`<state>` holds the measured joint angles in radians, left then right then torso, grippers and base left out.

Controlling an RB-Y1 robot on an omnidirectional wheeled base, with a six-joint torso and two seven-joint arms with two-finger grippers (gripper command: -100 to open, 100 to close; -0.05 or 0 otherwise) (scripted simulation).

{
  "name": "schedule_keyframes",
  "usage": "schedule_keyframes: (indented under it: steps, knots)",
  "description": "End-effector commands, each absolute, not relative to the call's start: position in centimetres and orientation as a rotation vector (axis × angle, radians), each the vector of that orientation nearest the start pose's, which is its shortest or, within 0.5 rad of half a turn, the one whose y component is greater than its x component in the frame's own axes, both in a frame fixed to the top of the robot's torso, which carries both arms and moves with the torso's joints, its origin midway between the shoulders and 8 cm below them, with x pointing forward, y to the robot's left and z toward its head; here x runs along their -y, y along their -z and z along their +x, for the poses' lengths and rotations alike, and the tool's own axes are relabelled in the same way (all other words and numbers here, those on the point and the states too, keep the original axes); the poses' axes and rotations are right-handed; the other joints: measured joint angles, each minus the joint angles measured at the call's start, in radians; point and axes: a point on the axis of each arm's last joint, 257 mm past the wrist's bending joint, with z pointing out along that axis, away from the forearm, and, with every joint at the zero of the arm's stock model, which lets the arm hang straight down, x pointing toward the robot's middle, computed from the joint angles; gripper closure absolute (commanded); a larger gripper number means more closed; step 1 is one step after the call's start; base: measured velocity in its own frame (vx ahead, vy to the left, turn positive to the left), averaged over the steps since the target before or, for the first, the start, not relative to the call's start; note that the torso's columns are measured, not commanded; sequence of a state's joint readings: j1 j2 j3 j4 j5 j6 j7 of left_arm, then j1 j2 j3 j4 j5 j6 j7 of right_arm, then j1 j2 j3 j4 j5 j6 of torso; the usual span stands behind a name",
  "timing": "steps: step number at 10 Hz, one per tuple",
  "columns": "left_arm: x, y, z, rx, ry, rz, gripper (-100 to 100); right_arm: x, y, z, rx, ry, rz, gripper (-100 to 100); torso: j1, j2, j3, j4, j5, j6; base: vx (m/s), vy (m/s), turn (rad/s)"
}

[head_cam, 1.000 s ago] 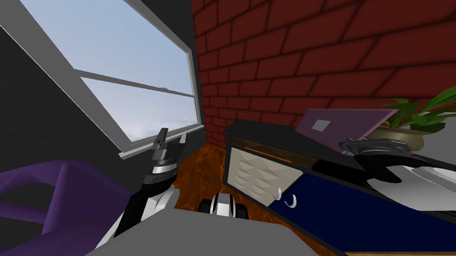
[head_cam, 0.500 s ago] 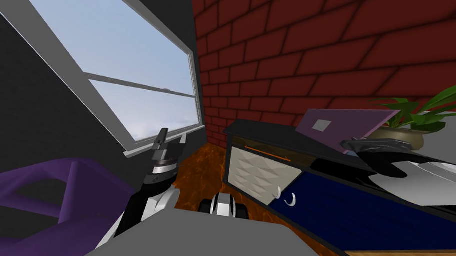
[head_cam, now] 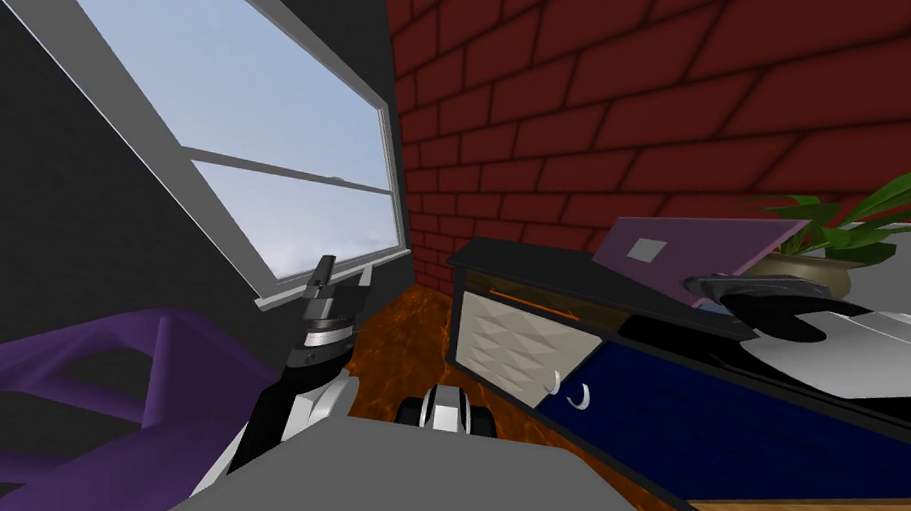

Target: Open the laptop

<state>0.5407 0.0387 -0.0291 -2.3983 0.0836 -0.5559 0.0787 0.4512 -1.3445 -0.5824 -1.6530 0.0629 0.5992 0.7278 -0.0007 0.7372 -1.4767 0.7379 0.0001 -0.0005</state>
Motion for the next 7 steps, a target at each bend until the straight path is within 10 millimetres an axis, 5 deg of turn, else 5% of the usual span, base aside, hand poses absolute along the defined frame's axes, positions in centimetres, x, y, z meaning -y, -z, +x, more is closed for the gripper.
schedule_keyframes:
  steps: [1,2,7]
  knots:
    - [-27.29,-7.25,30.62,-0.479,1.479,-0.601,0,75.19,-9.46,38.87,-1.581,1.053,0.201,100,0.0,0.0,0.0,0.0,0.0,0.0,-0.008,-0.002,0.001]
    - [-27.29,-7.25,30.62,-0.479,1.479,-0.601,0,75.03,-9.33,38.85,-1.576,1.075,0.178,-100,0.001,0.0,0.0,0.0,0.0,0.0,-0.012,-0.017,0.025]
    - [-27.29,-7.25,30.62,-0.48,1.479,-0.601,0,74.41,-9.04,38.83,-1.555,1.145,0.099,-100,0.001,0.001,0.001,0.0,0.0,0.0,-0.024,-0.035,0.027]
